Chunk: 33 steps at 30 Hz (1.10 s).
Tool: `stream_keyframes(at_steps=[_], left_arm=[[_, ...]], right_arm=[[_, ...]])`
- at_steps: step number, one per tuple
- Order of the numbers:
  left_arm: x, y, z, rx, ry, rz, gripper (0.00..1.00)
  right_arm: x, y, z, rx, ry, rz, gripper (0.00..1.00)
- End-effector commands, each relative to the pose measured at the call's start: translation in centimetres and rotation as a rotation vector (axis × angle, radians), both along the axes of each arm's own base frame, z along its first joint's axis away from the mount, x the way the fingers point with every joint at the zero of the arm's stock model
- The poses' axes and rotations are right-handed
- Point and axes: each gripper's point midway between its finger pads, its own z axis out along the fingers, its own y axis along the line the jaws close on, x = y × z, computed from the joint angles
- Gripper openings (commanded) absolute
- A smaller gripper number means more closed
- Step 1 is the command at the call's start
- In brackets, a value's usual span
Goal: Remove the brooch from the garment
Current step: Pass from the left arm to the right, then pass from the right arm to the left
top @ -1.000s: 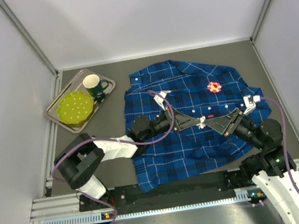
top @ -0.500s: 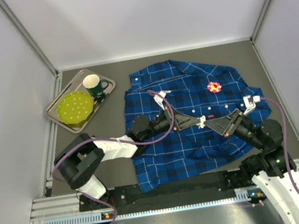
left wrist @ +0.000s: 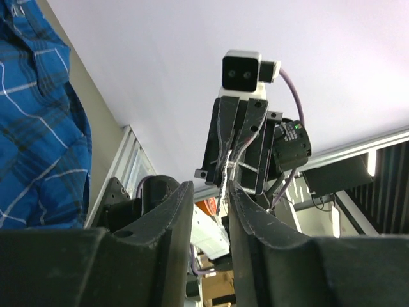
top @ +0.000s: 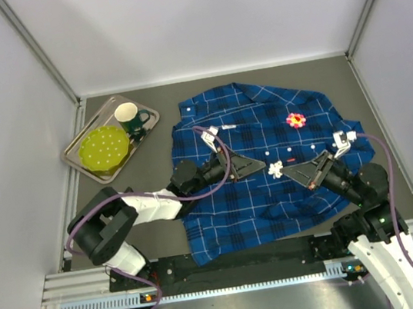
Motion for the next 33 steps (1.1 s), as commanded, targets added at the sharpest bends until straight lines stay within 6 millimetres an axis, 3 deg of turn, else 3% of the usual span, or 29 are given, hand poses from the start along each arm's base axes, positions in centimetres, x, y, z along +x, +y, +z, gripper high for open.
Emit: stream_keyframes(at_steps=[1,9,16,19,25,31,33], left_arm=[[-0.2,1.0,2.9,-0.069,-0.073,0.011,0.35],[0.1,0.3,2.8,-0.060,-0.075,-0.001,0.42],[-0.7,-0.7,3.1,-0.054,-0.098,-0.053,0.38],[-0.9,-0.9,3.3,-0.065,-0.102,-0.065,0.28],[-1.3,-1.3,3.2,-0.066,-0.103,-0.089,0.24],[-1.2,-1.4,2.8,-0.053,-0.101,-0.084,0.00],[-1.2,-1.4,2.9,-0.051,-0.102,-0.087,0.00]], right_arm=[[-0.3,0.5,0.9,0.008,-0.047,0.038,0.00],[-0.4,0.7,1.1,0.022,-0.049,0.054,0.00],[-0.2,0.7,1.0,0.025,-0.044,0.054,0.00],[-0.2,0.8,0.9,0.024,-0.043,0.055,0.00],[0.0,0.7,0.7,0.026,-0.033,0.051,0.00],[0.0,0.8,0.8,0.025,-0.030,0.055,0.00],[0.1,0.9,0.7,0.018,-0.025,0.060,0.10]])
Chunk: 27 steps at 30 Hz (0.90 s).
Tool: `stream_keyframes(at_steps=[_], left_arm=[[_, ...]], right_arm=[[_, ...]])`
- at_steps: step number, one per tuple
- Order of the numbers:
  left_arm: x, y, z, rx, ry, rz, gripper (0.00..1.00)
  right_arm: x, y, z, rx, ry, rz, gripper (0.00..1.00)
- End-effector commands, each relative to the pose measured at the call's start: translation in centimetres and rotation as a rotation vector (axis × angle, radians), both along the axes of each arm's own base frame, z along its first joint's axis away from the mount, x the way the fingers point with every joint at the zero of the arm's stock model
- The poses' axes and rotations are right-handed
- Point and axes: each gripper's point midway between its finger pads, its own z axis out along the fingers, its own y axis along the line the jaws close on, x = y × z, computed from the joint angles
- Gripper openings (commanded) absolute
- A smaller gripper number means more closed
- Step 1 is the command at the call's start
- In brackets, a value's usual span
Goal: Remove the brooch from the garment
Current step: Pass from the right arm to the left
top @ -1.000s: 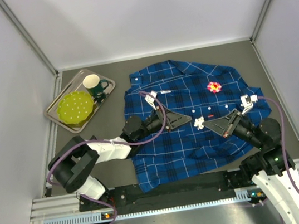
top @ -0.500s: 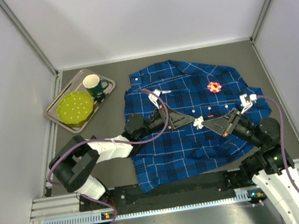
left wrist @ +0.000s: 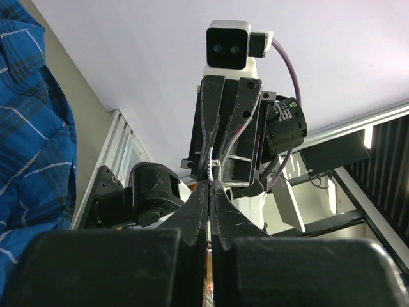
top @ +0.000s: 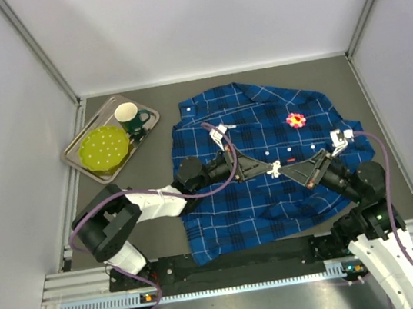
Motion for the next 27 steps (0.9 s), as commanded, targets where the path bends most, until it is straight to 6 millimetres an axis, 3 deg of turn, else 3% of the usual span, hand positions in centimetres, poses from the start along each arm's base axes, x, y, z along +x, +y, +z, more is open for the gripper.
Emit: stream_keyframes(at_steps=[1,5,18,27], left_arm=[[-0.25,-0.30,1.97,-0.045,-0.064,-0.014,0.00],[-0.26,-0.46,1.96,-0.042,-0.059,-0.022,0.00],[-0.26,-0.49,1.92,-0.032,-0.066,-0.018,0.00],[-0.23,-1.28,1.54,0.107,-0.158,0.037,0.00]], right_arm=[[-0.12,0.43,0.86,0.009,-0.021,0.032,0.13],[0.08,0.56,1.03,-0.002,-0.017,0.038,0.25],[0.47,0.52,1.10,-0.007,-0.007,0.028,0.18],[0.53,0.14,1.02,-0.026,0.002,0.001,0.15]])
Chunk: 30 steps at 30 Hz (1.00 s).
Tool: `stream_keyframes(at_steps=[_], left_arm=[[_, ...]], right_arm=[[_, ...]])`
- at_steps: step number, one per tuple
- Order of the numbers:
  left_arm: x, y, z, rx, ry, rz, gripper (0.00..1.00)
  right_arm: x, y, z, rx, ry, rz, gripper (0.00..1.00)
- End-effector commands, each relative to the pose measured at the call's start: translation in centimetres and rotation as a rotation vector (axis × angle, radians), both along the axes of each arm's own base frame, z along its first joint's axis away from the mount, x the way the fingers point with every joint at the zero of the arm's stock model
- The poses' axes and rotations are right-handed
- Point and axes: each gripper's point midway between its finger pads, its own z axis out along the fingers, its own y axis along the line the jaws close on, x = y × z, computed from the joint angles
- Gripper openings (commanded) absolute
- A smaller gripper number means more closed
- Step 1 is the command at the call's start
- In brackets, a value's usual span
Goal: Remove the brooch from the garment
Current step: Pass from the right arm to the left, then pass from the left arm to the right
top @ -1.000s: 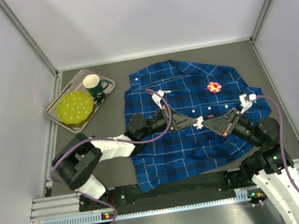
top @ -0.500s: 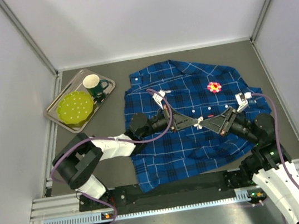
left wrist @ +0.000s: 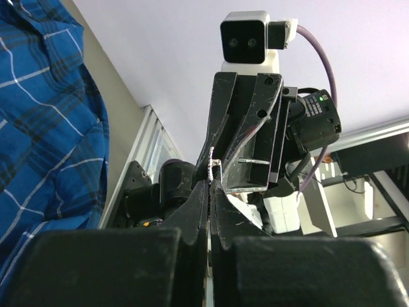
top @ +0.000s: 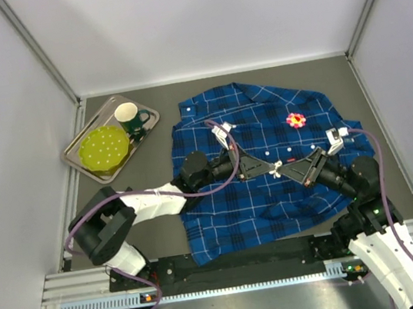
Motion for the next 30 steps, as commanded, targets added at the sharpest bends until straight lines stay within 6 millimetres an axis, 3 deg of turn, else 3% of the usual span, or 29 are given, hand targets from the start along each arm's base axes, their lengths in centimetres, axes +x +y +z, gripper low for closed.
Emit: stream_keyframes(at_steps=[1,6,10,17,30], left_arm=[[-0.9,-0.5,2.6,0.026,-0.131,0.014,0.00],[-0.9,-0.1,3.0,0.033,-0.155,0.026,0.00],[-0.6,0.5,3.0,0.035,-0.160,0.045,0.00],[-0.3,1.5,3.2,0.046,-0.179,0.071,0.00],[-0.8,2.1,3.1,0.064,-0.201,0.053,0.00]], right_arm=[[-0.5,0.0,2.4,0.005,-0.066,0.008,0.15],[-0.5,-0.3,2.1,-0.006,-0.059,-0.008,0.17],[-0.9,-0.7,2.6,-0.031,-0.078,-0.028,0.25],[-1.7,-0.6,1.5,-0.072,-0.088,0.008,0.36],[-2.2,0.2,2.8,-0.076,-0.175,0.088,0.38]])
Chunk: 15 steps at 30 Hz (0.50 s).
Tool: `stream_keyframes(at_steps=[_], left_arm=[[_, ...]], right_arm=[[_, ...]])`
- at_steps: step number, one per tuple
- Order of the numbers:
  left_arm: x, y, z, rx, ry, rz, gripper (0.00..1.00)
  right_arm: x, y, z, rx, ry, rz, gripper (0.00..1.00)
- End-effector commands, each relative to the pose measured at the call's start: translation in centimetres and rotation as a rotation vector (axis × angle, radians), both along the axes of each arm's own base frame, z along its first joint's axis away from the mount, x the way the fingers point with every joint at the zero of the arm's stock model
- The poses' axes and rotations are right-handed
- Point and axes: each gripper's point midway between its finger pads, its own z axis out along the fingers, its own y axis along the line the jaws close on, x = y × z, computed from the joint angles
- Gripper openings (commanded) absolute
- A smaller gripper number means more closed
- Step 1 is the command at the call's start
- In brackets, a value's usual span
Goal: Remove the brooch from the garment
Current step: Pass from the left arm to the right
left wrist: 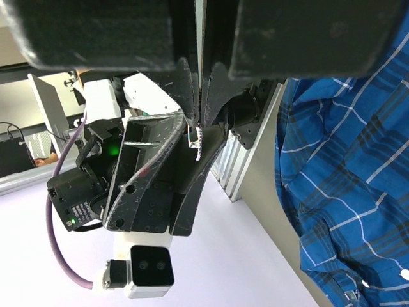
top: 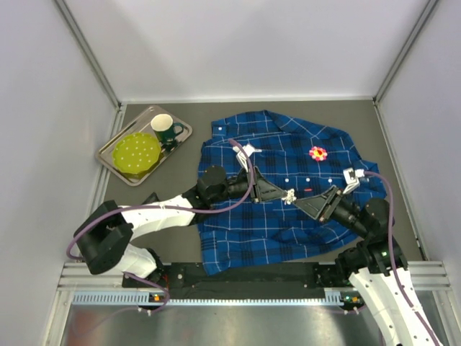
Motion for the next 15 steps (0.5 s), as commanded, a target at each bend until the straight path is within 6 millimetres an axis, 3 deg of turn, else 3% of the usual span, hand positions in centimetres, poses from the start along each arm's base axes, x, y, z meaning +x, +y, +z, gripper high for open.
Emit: stream_keyframes(at_steps=[1,7,12,15], left_arm=[[-0.5,0.6,1.8,-0.041,-0.055,-0.013,0.00],[-0.7,0.7,2.1,-0.041,-0.067,-0.022,0.00],[0.3,1.4,1.1,0.076,-0.190,0.042,0.00],[1.5,3.1,0.1,0.217,-0.283,0.124,0.00]], right_arm=[[-0.7,0.7,3.1,0.031,-0.112,0.069,0.38],[-0.7,1.2,3.7,0.041,-0.130,0.106,0.36],[0.0,1.5,1.5,0.028,0.005,0.109,0.37],[0.5,1.6,1.0,0.005,0.051,0.088,0.39]])
